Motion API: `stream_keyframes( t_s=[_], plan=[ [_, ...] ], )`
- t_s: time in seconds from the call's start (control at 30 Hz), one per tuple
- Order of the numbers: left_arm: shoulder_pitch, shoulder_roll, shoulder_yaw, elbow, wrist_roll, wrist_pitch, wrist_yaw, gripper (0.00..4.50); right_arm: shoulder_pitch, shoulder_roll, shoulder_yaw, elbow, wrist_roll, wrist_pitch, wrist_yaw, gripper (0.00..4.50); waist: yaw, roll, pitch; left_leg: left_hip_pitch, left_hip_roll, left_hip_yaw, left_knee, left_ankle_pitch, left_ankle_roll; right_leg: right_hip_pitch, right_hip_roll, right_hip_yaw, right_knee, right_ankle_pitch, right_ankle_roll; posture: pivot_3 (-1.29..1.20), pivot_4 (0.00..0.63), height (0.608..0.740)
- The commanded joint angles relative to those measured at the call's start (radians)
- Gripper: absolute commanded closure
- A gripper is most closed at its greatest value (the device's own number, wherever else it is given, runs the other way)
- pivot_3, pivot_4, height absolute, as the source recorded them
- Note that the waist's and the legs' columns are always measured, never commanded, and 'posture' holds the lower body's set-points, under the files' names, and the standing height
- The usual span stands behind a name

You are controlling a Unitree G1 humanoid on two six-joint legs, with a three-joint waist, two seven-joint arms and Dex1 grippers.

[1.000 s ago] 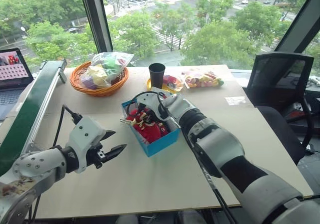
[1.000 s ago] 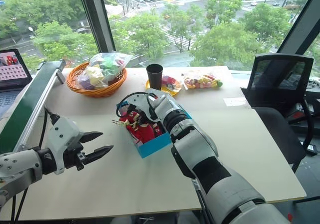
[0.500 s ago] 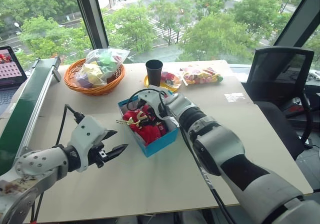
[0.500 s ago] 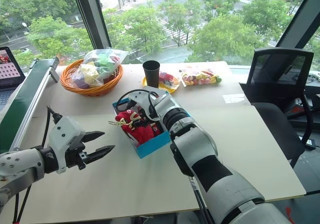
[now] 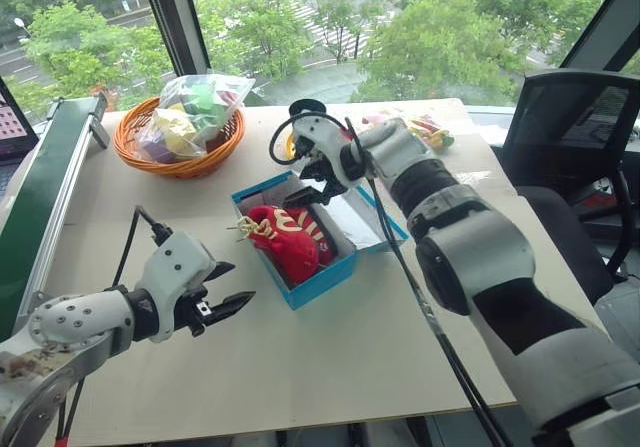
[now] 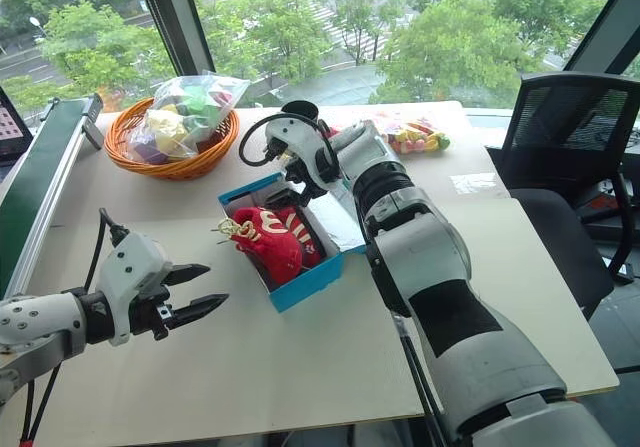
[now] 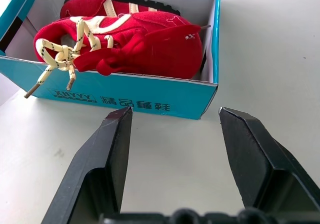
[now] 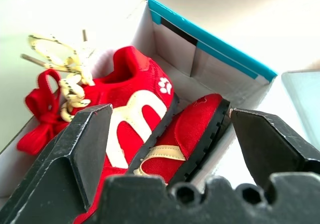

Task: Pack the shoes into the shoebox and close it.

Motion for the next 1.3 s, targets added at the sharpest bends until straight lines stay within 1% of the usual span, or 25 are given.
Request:
stream_keyframes(
  t_s=[0.03,0.07,0.17,0.23,0.27,0.33,0.37,0.6,0.87,0.93,1.03,1.13,1.2,1.3],
  plan=[
    [-0.021,0.017,-0.01,0.001,0.012,-0.017,-0.016,1.56,0.013,-0.007,0.029,-0.082,0.0,-0.026,0.075,1.11,0.0,-0.001,0.0,0.0,0.0,0.0,0.001,0.0,0.0,0.0,0.0,0.0,0.001,0.0,0.0,0.0,0.15,0.737],
    [-0.027,0.018,-0.013,0.005,0.013,-0.017,-0.018,1.56,0.023,-0.005,0.039,-0.101,0.001,-0.024,0.097,1.39,-0.001,-0.001,0.001,0.001,0.0,0.0,0.002,0.0,0.0,0.0,0.0,0.001,0.0,0.0,0.0,0.0,0.15,0.737],
    [-0.036,0.02,-0.017,0.011,0.017,-0.016,-0.026,1.56,0.053,0.004,0.059,-0.144,0.006,-0.018,0.124,2.47,0.0,-0.001,0.001,0.001,-0.001,-0.001,0.004,0.0,0.0,0.0,0.0,0.001,0.003,0.0,0.0,0.0,0.15,0.737],
    [-0.039,0.019,-0.018,0.01,0.016,-0.013,-0.028,1.56,0.089,0.014,0.083,-0.164,-0.008,-0.032,0.113,3.17,0.0,-0.001,0.001,0.002,-0.001,-0.001,0.007,0.0,0.0,-0.001,0.0,0.001,0.008,0.0,0.0,0.0,0.15,0.737],
    [-0.04,0.018,-0.019,0.008,0.015,-0.011,-0.028,1.56,0.103,0.016,0.094,-0.173,-0.013,-0.04,0.11,3.42,0.0,-0.001,0.001,0.002,-0.001,-0.001,0.007,0.001,0.0,0.0,0.0,0.001,0.008,0.001,0.0,0.0,0.15,0.737],
    [-0.039,0.017,-0.018,-0.001,0.007,-0.003,-0.029,1.56,0.12,0.022,0.107,-0.193,-0.011,-0.034,0.116,4.23,0.0,-0.001,0.001,0.003,-0.001,-0.001,0.008,0.001,0.0,0.0,0.0,0.001,0.009,0.001,-0.001,0.0,0.15,0.737],
    [-0.039,0.017,-0.017,-0.003,0.006,-0.001,-0.027,1.56,0.123,0.025,0.11,-0.202,-0.007,-0.028,0.121,4.42,0.0,-0.001,0.001,0.003,-0.001,-0.001,0.008,0.002,0.001,0.0,0.0,0.001,0.01,0.001,-0.001,0.0,0.15,0.737],
    [-0.033,0.022,-0.005,-0.015,-0.002,0.014,-0.027,1.56,0.14,0.044,0.126,-0.239,0.003,-0.021,0.126,4.42,0.001,-0.001,0.001,0.003,-0.001,-0.002,0.009,0.003,0.001,0.0,0.001,0.001,0.012,0.001,-0.001,0.0,0.15,0.737],
    [-0.014,0.028,0.025,-0.031,-0.023,0.03,-0.025,1.56,0.155,0.075,0.131,-0.213,0.0,-0.033,0.09,4.42,0.001,-0.001,0.001,0.003,-0.001,-0.002,0.012,0.002,0.001,0.0,0.0,0.001,0.015,0.001,-0.001,0.0,0.15,0.737],
    [-0.007,0.028,0.053,-0.026,-0.027,0.034,-0.022,1.56,0.174,0.086,0.143,-0.172,-0.021,-0.074,0.036,4.42,0.001,-0.001,0.001,0.003,-0.001,-0.002,0.012,0.002,0.001,0.0,0.0,0.001,0.016,0.001,-0.001,0.0,0.15,0.737],
    [0.0,0.014,0.125,-0.008,-0.048,0.041,-0.019,1.56,0.193,0.102,0.156,-0.097,-0.05,-0.142,-0.08,4.42,0.001,-0.002,0.001,0.003,-0.001,-0.002,0.013,0.002,0.001,0.0,0.0,0.001,0.016,0.001,-0.001,0.0,0.15,0.737],
    [0.029,0.012,0.198,0.004,-0.051,0.044,-0.028,1.56,0.212,0.117,0.173,-0.039,-0.079,-0.191,-0.159,4.42,0.0,-0.002,0.001,0.003,-0.001,-0.002,0.013,0.002,0.001,0.0,0.0,0.001,0.016,0.001,-0.001,0.0,0.15,0.737],
    [0.042,0.007,0.236,0.005,-0.061,0.048,-0.022,1.56,0.23,0.125,0.199,-0.013,-0.109,-0.214,-0.183,4.42,0.0,-0.002,0.001,0.003,-0.001,-0.002,0.013,0.002,0.001,0.0,0.0,0.002,0.017,0.001,-0.001,0.0,0.15,0.737],
    [0.055,0.01,0.254,-0.007,-0.069,0.05,-0.017,1.56,0.256,0.137,0.239,0.009,-0.149,-0.248,-0.211,4.42,0.003,-0.002,0.001,0.006,-0.001,-0.002,0.014,0.002,0.001,0.002,0.0,0.002,0.018,0.001,-0.001,0.0,0.15,0.737]
  ],
)
